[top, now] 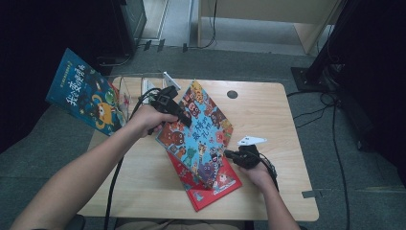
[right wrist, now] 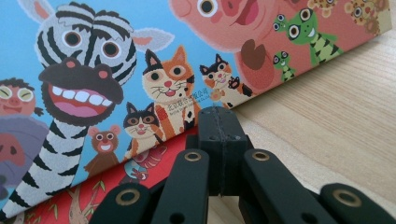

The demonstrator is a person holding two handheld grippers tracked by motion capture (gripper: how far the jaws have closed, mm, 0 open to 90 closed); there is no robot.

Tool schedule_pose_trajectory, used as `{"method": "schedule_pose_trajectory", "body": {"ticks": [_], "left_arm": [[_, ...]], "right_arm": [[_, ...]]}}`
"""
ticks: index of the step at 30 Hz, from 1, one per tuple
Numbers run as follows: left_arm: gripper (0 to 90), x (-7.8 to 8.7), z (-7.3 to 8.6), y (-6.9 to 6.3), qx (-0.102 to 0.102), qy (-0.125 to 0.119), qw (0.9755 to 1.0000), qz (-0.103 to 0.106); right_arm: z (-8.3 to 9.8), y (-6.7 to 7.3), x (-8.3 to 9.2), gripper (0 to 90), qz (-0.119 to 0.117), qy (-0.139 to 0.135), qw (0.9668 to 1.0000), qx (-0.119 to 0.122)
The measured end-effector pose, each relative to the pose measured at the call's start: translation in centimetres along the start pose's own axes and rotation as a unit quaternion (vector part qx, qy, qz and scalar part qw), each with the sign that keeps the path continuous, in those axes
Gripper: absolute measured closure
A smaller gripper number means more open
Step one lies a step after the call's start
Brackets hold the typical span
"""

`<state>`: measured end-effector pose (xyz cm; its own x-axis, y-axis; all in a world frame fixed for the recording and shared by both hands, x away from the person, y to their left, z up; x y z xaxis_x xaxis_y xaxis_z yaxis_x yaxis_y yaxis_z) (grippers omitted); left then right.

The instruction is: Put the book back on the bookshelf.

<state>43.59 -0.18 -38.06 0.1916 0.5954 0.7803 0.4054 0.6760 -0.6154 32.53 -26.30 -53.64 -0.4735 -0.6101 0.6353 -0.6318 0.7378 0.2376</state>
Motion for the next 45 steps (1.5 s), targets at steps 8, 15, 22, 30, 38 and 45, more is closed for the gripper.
{"method": "schedule_pose_trajectory", "body": {"ticks": [8, 15, 22, 30, 38, 45], "left_arm": [[80.8, 0.1, -1.3, -1.7, 0.009, 0.030, 0.9993, -0.020], [80.9, 0.0, -2.0, -4.0, 0.004, 0.048, 0.9977, -0.046], [81.1, 0.2, -2.3, -5.0, -0.004, 0.058, 0.9963, -0.063], [81.1, 1.8, -2.3, -4.8, -0.004, 0.045, 0.9967, -0.067], [81.1, 4.3, -2.4, -5.1, 0.001, 0.028, 0.9980, -0.058], [81.1, 6.3, -2.6, -5.7, -0.003, 0.014, 0.9979, -0.063]], "right_arm": [[0.1, -0.4, 0.2, 77.1, 0.003, 0.014, 0.9998, 0.013], [0.1, -0.5, 0.4, 59.8, 0.008, 0.011, 0.9997, 0.018], [0.2, -0.8, 0.7, 51.7, 0.006, -0.001, 0.9998, 0.021], [0.2, -0.7, 0.7, 49.6, 0.007, -0.003, 0.9997, 0.021], [-0.1, -0.4, 0.6, 51.1, 0.004, -0.003, 0.9996, 0.029], [-0.3, 0.4, 0.2, 51.4, -0.010, 0.000, 0.9992, 0.040]]}}
Point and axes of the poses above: each handheld gripper's, and its own axes: x roughly backward along the jaws, z roughly out of its underside, y roughly to its left, the point moved 3 cm from there along -x, roughly forward along the jaws, and after that the axes turned 2 degrees about -z, right-handed, at the moved point
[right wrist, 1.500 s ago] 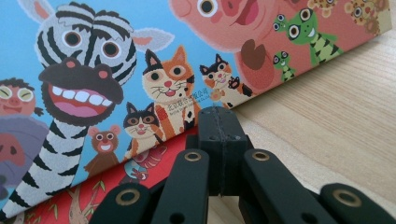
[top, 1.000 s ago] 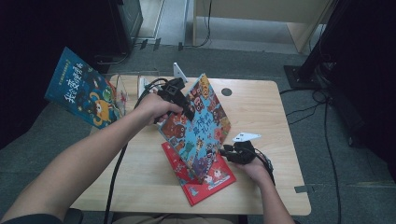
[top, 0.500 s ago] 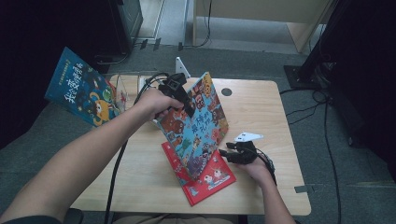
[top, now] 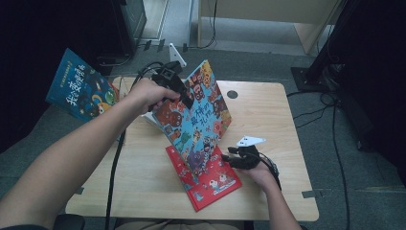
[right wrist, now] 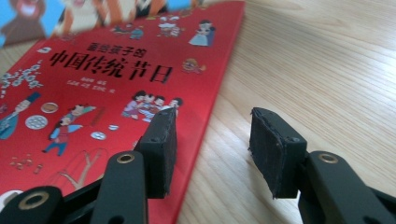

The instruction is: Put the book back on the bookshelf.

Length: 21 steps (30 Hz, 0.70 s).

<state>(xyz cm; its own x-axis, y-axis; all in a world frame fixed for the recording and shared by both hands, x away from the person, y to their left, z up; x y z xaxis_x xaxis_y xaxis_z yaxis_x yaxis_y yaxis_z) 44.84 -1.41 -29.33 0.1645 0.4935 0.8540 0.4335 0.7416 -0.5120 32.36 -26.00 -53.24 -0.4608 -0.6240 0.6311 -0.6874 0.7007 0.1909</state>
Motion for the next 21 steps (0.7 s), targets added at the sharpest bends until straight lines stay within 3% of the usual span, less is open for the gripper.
{"method": "schedule_pose_trajectory", "body": {"ticks": [15, 21], "left_arm": [[81.1, 3.5, -0.1, 0.1, 0.005, -0.027, 0.9996, -0.001], [81.2, 4.9, 0.1, 0.1, -0.001, -0.014, 0.9994, -0.031]], "right_arm": [[-0.1, 0.7, -0.4, 52.4, -0.011, 0.007, 0.9999, 0.009], [-0.2, 0.8, -0.5, 53.0, -0.012, 0.006, 0.9999, 0.010]]}}
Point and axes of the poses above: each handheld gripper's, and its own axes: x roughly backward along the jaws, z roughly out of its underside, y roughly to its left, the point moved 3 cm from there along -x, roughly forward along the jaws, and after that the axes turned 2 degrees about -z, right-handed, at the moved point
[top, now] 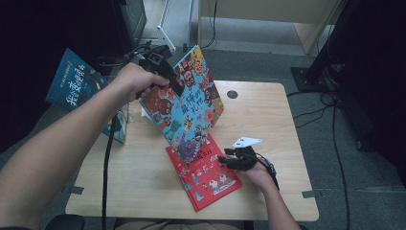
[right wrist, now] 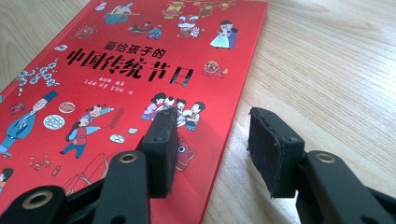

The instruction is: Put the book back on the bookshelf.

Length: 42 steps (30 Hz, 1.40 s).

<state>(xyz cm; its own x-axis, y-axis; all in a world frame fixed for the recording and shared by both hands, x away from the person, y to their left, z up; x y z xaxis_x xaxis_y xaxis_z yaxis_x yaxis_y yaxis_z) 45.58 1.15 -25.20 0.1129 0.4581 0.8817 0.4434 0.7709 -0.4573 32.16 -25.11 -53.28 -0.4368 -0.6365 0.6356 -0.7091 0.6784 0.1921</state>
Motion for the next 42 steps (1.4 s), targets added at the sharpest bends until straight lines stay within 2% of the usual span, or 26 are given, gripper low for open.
{"method": "schedule_pose_trajectory", "body": {"ticks": [5, 9, 11, 14, 22, 28, 42], "left_arm": [[81.3, 1.8, 0.3, 0.2, -0.001, -0.002, 0.9996, -0.027], [81.4, 3.5, 0.4, 0.5, -0.001, -0.007, 0.9979, -0.064], [81.3, 4.1, 0.5, 0.7, 0.000, -0.009, 0.9970, -0.076], [81.3, 4.9, 0.7, 0.9, 0.005, -0.011, 0.9966, -0.081], [81.4, 6.7, 1.0, 0.9, 0.004, -0.006, 0.9947, -0.103], [81.4, 8.2, 1.3, 1.1, 0.005, -0.001, 0.9912, -0.132], [81.4, 10.8, 2.3, 2.3, 0.020, -0.018, 0.9916, -0.127]], "right_arm": [[0.0, 0.0, 0.0, 53.4, -0.001, 0.000, 1.0000, -0.002], [0.0, 0.1, -0.1, 53.5, -0.004, 0.001, 1.0000, -0.002], [0.0, 0.1, -0.1, 53.5, -0.004, 0.000, 1.0000, -0.002], [0.0, 0.1, -0.1, 53.6, -0.005, 0.000, 1.0000, -0.003], [-0.1, 0.1, -0.2, 54.1, -0.004, 0.001, 1.0000, -0.003], [-0.1, 0.1, -0.2, 54.1, -0.005, 0.000, 1.0000, -0.004], [-0.1, 0.2, -0.3, 54.2, -0.007, -0.001, 1.0000, -0.006]]}}
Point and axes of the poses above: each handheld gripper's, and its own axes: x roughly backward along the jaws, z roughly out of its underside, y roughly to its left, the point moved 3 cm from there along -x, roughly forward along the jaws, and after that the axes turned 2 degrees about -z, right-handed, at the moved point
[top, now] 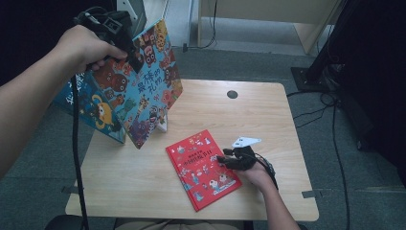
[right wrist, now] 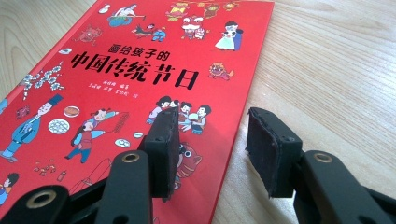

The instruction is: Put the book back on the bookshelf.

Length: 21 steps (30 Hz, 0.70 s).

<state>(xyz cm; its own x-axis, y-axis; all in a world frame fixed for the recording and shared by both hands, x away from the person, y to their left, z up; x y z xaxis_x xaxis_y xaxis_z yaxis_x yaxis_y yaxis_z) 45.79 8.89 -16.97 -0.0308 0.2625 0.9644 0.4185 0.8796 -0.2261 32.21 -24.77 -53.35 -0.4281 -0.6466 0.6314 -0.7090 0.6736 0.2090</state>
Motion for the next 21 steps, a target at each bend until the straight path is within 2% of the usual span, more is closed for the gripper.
{"method": "schedule_pose_trajectory", "body": {"ticks": [3, 8, 14, 21], "left_arm": [[81.4, 0.5, 0.2, 0.6, 0.006, 0.000, 1.0000, 0.001], [81.3, 0.9, 0.5, 1.3, 0.009, 0.000, 0.9999, -0.014], [81.3, 1.7, 1.0, 2.5, 0.021, -0.004, 0.9997, -0.006], [81.4, 2.6, 1.6, 3.9, 0.035, -0.006, 0.9992, -0.018]], "right_arm": [[0.0, 0.0, 0.0, 54.2, 0.000, -0.001, 1.0000, -0.001], [0.0, 0.0, 0.0, 54.1, 0.000, 0.000, 1.0000, 0.000], [0.0, 0.0, 0.0, 54.1, -0.001, 0.000, 1.0000, -0.002], [0.0, 0.0, 0.0, 54.2, 0.000, 0.000, 1.0000, 0.000]]}}
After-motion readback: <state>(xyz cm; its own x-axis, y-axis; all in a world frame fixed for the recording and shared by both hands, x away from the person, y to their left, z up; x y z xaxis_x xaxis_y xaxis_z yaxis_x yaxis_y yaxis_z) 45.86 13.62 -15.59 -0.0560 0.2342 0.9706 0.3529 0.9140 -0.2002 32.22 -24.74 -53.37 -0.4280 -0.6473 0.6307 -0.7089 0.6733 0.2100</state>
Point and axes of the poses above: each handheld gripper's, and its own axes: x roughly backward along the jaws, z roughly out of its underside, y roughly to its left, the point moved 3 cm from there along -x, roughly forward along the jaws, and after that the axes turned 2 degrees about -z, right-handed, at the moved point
